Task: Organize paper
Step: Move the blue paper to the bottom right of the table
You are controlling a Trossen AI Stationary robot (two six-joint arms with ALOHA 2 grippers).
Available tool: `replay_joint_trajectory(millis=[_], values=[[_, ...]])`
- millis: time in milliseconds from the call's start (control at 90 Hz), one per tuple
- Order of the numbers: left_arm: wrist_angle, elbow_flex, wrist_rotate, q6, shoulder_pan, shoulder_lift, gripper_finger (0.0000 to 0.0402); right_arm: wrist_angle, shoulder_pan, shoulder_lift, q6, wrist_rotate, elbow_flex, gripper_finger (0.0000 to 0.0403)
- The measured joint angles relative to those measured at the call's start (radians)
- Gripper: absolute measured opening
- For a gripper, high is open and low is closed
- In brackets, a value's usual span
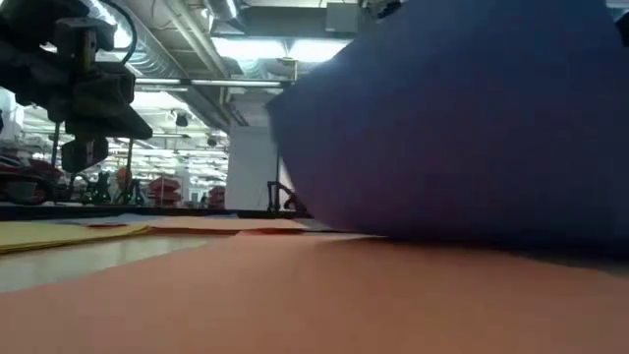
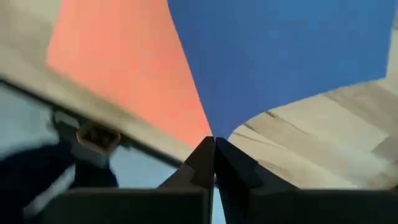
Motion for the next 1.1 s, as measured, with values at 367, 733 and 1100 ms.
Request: replay_joint_trajectory(millis=[367,733,1100], values=[[0.000,0.000,0.056,-0.027,0.000,0.000,0.0000,0.001,0.133,0.004,0.495,0.221,-0.051,0.0000],[0.000,0.000,0.124,-0.004,0.000,0.000,0.0000,0.098,0.264,0.006,0.122,0.080,-0.143,0.0000],[0.000,0.000,0.127,0.022,0.000,0.000,0.0000,0.146,0.377,0.006,-0.415,-0.173,-0.146,0.0000]])
